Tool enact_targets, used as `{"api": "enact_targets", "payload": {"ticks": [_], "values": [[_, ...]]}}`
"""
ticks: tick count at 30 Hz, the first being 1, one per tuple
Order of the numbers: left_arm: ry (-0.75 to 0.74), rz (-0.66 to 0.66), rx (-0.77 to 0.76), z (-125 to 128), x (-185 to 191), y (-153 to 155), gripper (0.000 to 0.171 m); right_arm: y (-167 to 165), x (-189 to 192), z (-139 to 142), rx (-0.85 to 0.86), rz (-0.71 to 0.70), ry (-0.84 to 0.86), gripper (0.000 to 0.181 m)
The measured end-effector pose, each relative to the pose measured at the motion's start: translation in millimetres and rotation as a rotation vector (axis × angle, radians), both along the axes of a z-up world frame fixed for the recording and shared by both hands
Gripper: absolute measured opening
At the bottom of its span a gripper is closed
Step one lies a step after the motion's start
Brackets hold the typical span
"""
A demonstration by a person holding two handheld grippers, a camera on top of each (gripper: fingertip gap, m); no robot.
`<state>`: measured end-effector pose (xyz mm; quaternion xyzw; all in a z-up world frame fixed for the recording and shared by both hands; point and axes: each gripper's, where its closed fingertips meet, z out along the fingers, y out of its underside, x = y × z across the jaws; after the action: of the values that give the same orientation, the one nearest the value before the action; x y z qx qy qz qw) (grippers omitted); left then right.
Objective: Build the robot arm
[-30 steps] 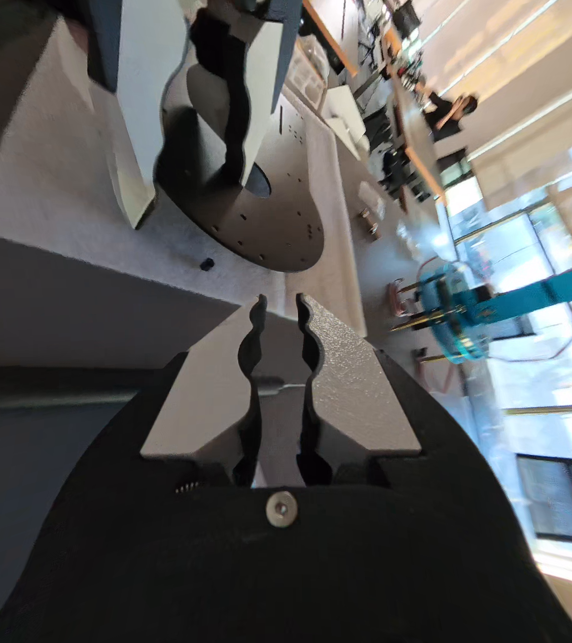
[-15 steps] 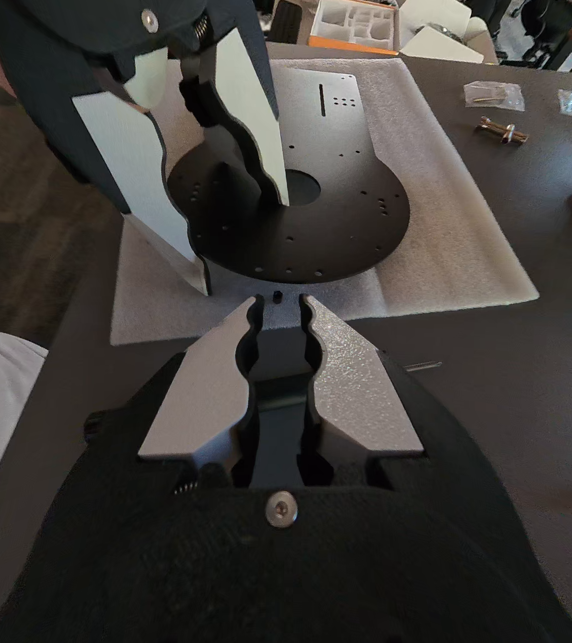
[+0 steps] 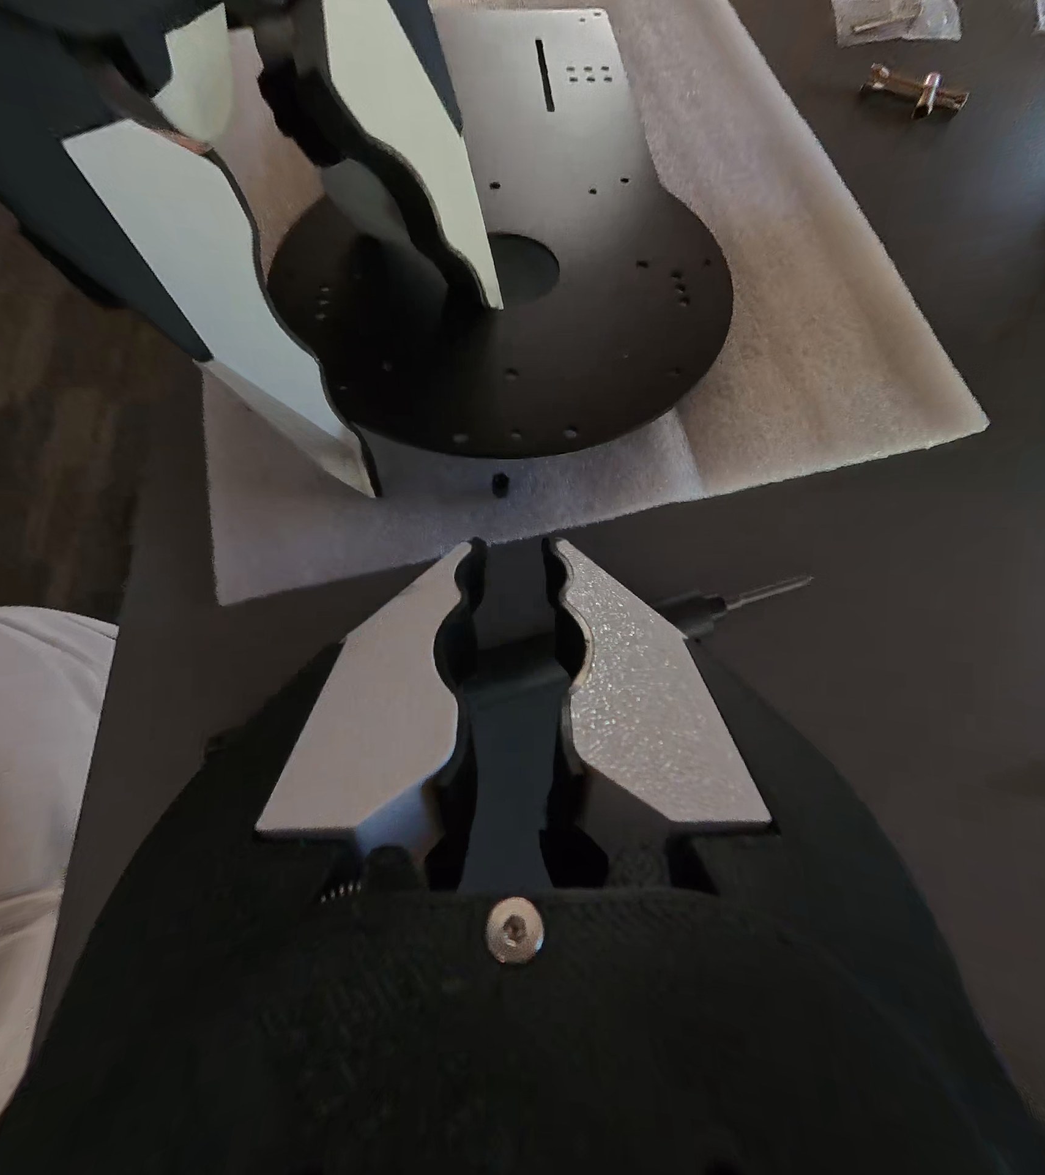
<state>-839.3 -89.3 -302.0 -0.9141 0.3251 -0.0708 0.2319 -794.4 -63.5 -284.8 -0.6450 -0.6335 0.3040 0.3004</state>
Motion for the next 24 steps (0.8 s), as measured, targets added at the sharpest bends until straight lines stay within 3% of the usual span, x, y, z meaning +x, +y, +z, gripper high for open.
{"api": "enact_targets", "payload": {"ticks": [6, 12, 14, 18, 21, 24], "values": [[0.002, 0.006, -0.007, 0, -1, 2, 0.07, -24, 27, -9, -0.02, 0.018, -0.088, 0.015], [0.006, 0.005, -0.017, 0, -1, 2, 0.07, -6, 64, -13, 0.214, -0.076, -0.216, 0.012], [0.007, 0.004, -0.019, 0, -1, 2, 0.07, -3, 60, -5, 0.209, -0.111, -0.159, 0.015], [0.006, 0.004, -0.02, 0, -2, 2, 0.07, -14, 26, 14, 0.042, -0.207, 0.052, 0.029], [0.01, 0.003, -0.022, 0, -2, 0, 0.07, -4, 10, 21, 0.102, -0.292, 0.133, 0.025], [0.019, -0.004, -0.033, 0, -3, -2, 0.069, -2, -3, 24, 0.109, -0.286, 0.143, 0.024]]}}
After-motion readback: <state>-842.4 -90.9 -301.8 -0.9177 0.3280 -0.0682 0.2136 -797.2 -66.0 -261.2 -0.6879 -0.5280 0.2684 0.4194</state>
